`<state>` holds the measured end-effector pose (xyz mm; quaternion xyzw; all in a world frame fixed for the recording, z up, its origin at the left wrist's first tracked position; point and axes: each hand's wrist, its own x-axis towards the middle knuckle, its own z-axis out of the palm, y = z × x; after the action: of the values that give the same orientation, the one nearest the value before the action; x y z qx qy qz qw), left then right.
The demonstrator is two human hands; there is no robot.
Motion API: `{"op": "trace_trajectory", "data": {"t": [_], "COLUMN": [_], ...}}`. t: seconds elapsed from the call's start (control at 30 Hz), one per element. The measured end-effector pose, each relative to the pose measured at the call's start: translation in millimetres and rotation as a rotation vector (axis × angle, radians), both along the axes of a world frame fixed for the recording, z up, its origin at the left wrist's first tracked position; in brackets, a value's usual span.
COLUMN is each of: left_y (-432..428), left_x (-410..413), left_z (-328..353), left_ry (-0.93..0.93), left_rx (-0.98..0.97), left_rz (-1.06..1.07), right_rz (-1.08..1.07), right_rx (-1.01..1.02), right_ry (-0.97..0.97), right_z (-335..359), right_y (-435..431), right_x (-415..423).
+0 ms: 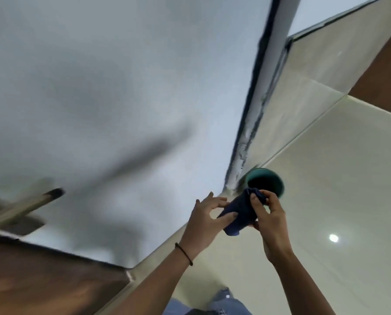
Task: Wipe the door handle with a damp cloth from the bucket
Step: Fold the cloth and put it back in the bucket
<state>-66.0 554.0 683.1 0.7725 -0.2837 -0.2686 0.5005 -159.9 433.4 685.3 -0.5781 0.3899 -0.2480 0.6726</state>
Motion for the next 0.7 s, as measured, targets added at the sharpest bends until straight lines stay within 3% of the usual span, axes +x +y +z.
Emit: {"op": "trace_trajectory", "data": {"t": [0.2, 0.37, 0.47, 0.63, 0.7], "left_y": [-119.8, -209.1, -262.7, -356.4, -391.0], "left_x": [-19.6, -3.9, 15.0, 47.3, 57.1], "left_z": [2.4, -10.1, -36.2, -99.5, -123.3], "left_ry": [0.076, 0.293, 0.464, 0.973, 1.086], "left_rx": [-0.083, -0.074, -0.046, -0.016, 0.008], "left_rz": [-0.037, 0.05, 0.126, 0.15, 0.132], "right_rz": [0.096, 0.299, 0.333, 0.047, 0.013], "right_rx": [-0.061, -0.132, 0.036, 0.322, 0.458], "right_ry": [0.154, 0.359, 0.27, 0.208, 0.156], "right_z": [-1.5, -29.7, -50.8, -101.5, -121.6], "right_y": [-111.9, -194.5, -242.9, -331.2, -368.5], "right_x": [-49.5, -56.1, -41.1, -10.6, 2.8]}}
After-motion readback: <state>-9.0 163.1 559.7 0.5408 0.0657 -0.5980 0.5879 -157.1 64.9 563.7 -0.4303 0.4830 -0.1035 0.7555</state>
